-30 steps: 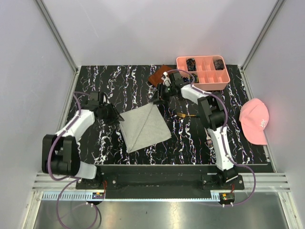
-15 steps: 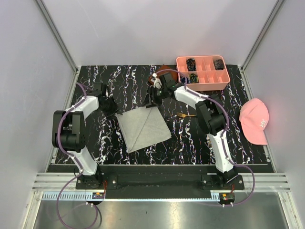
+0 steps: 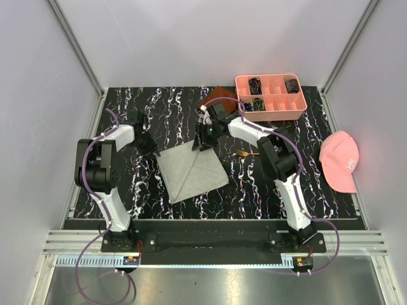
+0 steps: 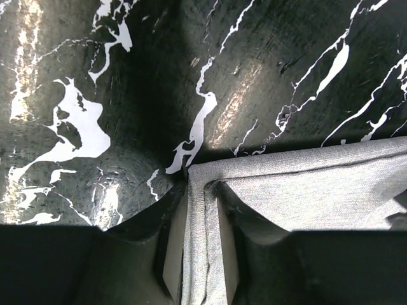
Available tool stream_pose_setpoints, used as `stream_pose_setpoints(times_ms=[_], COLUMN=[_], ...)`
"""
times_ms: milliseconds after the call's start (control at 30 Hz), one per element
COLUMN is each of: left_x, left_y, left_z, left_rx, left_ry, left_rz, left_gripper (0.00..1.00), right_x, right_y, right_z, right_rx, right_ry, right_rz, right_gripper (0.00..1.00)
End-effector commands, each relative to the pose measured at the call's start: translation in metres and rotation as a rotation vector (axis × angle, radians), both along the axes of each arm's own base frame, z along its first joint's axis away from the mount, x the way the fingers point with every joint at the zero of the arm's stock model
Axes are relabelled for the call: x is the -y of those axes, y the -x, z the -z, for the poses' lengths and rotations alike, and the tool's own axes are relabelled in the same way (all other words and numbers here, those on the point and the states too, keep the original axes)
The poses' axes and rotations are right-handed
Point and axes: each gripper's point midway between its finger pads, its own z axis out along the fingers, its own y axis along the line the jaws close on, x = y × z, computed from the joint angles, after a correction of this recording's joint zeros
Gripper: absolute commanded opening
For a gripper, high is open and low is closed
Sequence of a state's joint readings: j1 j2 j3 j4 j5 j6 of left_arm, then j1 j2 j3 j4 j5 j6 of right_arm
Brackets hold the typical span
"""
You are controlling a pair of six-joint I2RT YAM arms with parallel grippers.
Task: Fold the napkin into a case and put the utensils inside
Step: Pick up the upper triangle-folded napkin from the center of the board.
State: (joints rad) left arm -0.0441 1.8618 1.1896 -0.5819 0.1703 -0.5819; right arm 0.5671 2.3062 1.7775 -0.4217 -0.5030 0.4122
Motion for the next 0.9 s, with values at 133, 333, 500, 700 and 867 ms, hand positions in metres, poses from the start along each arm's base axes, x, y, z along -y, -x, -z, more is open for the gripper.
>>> stream_pose_setpoints(times_ms=[133,333,500,700,867], left_x=[-0.008,-0.014,-0.041,-0.047,-0.047], left_y=[0.0,-0.004,-0.004,-0.004,-0.005], left_z=[-0.013,-0.039,-0.057,-0.064,-0.065], left_rx=[0.051,0.113,0.154,0.174,0.176], left_ry=[-0.029,0.007,0.028,0.076,0.116], left_rz=[0.01,-0.039,-0.153,-0.179,-0.191], left_gripper=[0.39,0.42,0.4,0.39,0.38], right_x=[-0.028,-0.049,-0.069,-0.086,-0.105], right_y=[0.068,0.134,0.175,0.188,0.204], right_z=[-0.049,-0.05,-0.048,-0.052,-0.046], right_rx=[0.17,0.171,0.174,0.212,0.18], right_ry=[0.231,0.35,0.394,0.4,0.369], right_rz=[-0.111,-0.201,-0.237,-0.245,-0.3], right_gripper=[0.61,0.67,0.7,0.59,0.52])
